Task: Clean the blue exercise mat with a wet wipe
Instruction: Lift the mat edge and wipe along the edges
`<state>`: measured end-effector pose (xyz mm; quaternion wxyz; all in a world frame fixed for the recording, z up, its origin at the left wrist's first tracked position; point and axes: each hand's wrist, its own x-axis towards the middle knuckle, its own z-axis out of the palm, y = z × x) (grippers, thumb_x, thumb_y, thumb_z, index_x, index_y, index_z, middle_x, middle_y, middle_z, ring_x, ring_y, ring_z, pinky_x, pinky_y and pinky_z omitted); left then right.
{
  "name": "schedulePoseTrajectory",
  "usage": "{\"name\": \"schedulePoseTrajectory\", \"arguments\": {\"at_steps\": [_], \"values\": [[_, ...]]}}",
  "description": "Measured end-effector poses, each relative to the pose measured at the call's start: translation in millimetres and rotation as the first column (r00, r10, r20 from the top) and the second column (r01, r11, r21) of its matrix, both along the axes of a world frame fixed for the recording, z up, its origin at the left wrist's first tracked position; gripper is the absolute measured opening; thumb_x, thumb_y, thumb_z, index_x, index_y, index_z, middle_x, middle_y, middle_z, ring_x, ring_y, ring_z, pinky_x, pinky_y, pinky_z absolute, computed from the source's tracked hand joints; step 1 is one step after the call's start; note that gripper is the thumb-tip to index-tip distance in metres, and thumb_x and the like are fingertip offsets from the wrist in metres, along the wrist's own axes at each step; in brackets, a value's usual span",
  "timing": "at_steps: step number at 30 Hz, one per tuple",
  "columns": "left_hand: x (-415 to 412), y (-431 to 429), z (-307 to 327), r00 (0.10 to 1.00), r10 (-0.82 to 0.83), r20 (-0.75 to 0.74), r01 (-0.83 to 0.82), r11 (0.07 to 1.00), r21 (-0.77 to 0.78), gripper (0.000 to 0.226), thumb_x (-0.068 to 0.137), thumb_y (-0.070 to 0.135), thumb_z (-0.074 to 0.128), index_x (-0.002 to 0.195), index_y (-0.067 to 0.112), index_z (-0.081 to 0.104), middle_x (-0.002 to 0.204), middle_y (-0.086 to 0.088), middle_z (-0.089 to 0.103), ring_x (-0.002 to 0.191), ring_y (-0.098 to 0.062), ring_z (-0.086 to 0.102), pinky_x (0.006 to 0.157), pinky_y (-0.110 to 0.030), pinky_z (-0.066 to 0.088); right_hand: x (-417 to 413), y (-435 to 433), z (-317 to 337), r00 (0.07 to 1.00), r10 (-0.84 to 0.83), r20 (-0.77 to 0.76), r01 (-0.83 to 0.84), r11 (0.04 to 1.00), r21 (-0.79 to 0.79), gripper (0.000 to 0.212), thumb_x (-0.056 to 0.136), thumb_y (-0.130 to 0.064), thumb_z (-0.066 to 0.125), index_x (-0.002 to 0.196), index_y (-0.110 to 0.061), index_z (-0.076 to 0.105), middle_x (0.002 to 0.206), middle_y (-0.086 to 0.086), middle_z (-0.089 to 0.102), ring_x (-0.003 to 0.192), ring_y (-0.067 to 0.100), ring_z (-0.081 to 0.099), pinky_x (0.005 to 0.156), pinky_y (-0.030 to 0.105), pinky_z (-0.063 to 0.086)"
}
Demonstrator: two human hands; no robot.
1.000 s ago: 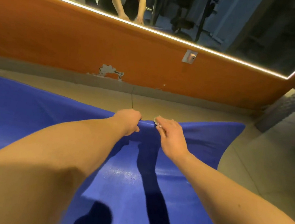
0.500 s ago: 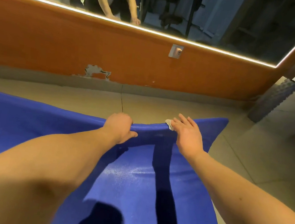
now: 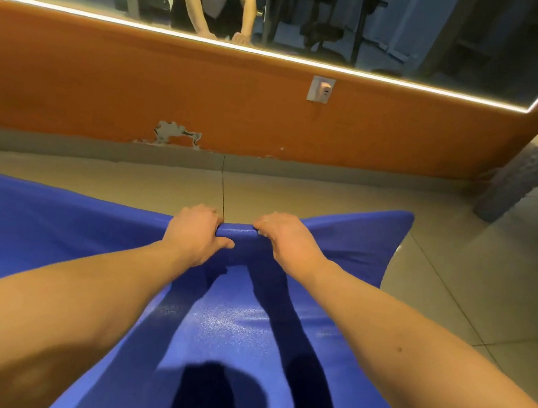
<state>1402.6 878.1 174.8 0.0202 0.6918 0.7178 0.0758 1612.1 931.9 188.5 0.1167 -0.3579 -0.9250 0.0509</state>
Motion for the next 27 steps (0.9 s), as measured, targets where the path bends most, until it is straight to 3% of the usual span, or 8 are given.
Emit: {"name": "schedulePoseTrajectory", "arguments": {"at_steps": [2, 5, 9, 12, 16, 19, 24, 27], "values": [[1.4, 0.3, 2.1, 1.0, 0.013, 0.009, -0.013, 1.0, -0.007, 0.044, 0.085, 0.062, 0.065, 0.073, 0.021, 0.054, 0.078, 0.0, 0.057, 0.077, -0.023, 0.056, 0.07, -0.039, 0.051, 19.6, 9.4, 2.0, 0.998, -0.056, -0.042, 0.054, 0.998, -0.032, 0.043, 0.083, 0.013, 0.053, 0.117, -0.006, 0.071, 0.116, 0.011, 0.068, 0.11, 0.028, 0.06, 0.097, 0.042, 0.048], [2.3, 0.2, 6.5, 1.0, 0.02, 0.016, -0.02, 1.0, -0.007, 0.048, 0.087, 0.061, 0.064, 0.07, 0.018, 0.051, 0.075, -0.003, 0.055, 0.073, -0.024, 0.055, 0.067, -0.04, 0.05, 45.0, 30.7, 4.7, 0.995, -0.088, 0.048, 0.087, 0.996, 0.027, 0.05, 0.078, 0.017, 0.045, 0.113, -0.007, 0.071, 0.107, 0.013, 0.071, 0.104, 0.036, 0.064, 0.086, 0.046, 0.053], [0.6, 3.9, 3.4, 0.997, 0.054, 0.064, -0.053, 0.999, -0.006, 0.048, 0.087, 0.059, 0.066, 0.071, 0.016, 0.054, 0.073, -0.004, 0.057, 0.069, -0.025, 0.055, 0.063, -0.04, 0.052, 92.9, 42.5, 15.1, 0.963, -0.247, -0.108, 0.256, 0.963, 0.082, 0.054, 0.083, 0.016, 0.051, 0.121, -0.015, 0.073, 0.117, 0.007, 0.073, 0.115, 0.034, 0.064, 0.092, 0.043, 0.055], [0.0, 7.2, 1.9, 0.995, 0.055, 0.086, -0.054, 0.998, -0.017, 0.043, 0.088, 0.057, 0.066, 0.074, 0.018, 0.055, 0.074, -0.003, 0.057, 0.07, -0.024, 0.055, 0.066, -0.041, 0.052, 121.9, 46.0, 17.0, 0.918, -0.343, -0.197, 0.354, 0.935, 0.022, 0.047, 0.089, 0.011, 0.054, 0.122, -0.015, 0.074, 0.119, 0.004, 0.074, 0.117, 0.028, 0.065, 0.096, 0.039, 0.054], [16.0, 15.6, -2.0, 0.999, -0.027, 0.026, 0.027, 1.0, -0.008, 0.041, 0.083, 0.064, 0.065, 0.1, 0.027, 0.064, 0.087, 0.005, 0.063, 0.084, -0.022, 0.056, 0.083, -0.039, 0.046, 133.6, 41.8, 4.8, 0.898, -0.356, -0.258, 0.343, 0.934, -0.096, 0.037, 0.096, 0.002, 0.057, 0.121, -0.018, 0.074, 0.118, -0.001, 0.074, 0.114, 0.021, 0.068, 0.099, 0.035, 0.053], [44.6, 29.9, -4.7, 0.996, -0.091, 0.017, 0.092, 0.996, -0.011, 0.049, 0.082, 0.067, 0.064, 0.117, 0.033, 0.062, 0.095, 0.007, 0.065, 0.095, -0.021, 0.054, 0.092, -0.04, 0.038, 131.7, 36.5, 3.1, 0.883, -0.342, -0.321, 0.323, 0.94, -0.113, 0.025, 0.1, -0.01, 0.059, 0.118, -0.016, 0.076, 0.116, 0.001, 0.075, 0.111, 0.024, 0.068, 0.097, 0.039, 0.054], [97.2, 52.1, -4.9, 0.988, -0.15, 0.031, 0.149, 0.989, 0.022, 0.044, 0.084, 0.067, 0.063, 0.11, 0.033, 0.062, 0.097, 0.005, 0.066, 0.094, -0.021, 0.054, 0.089, -0.039, 0.037, 124.3, 35.8, -2.0, 0.879, -0.331, -0.342, 0.286, 0.942, -0.176, 0.021, 0.1, -0.024, 0.062, 0.114, -0.017, 0.077, 0.112, -0.003, 0.076, 0.107, 0.018, 0.067, 0.093, 0.032, 0.051], [108.1, 57.2, -8.4, 0.989, -0.138, 0.054, 0.134, 0.989, 0.068, 0.034, 0.086, 0.062, 0.064, 0.099, 0.031, 0.059, 0.089, 0.008, 0.061, 0.086, -0.02, 0.05, 0.087, -0.038, 0.036, 123.6, 38.0, -3.1, 0.871, -0.309, -0.382, 0.266, 0.95, -0.161, 0.014, 0.097, -0.022, 0.066, 0.095, -0.016, 0.078, 0.101, -0.003, 0.075, 0.099, 0.02, 0.062, 0.086, 0.033, 0.046]]}}
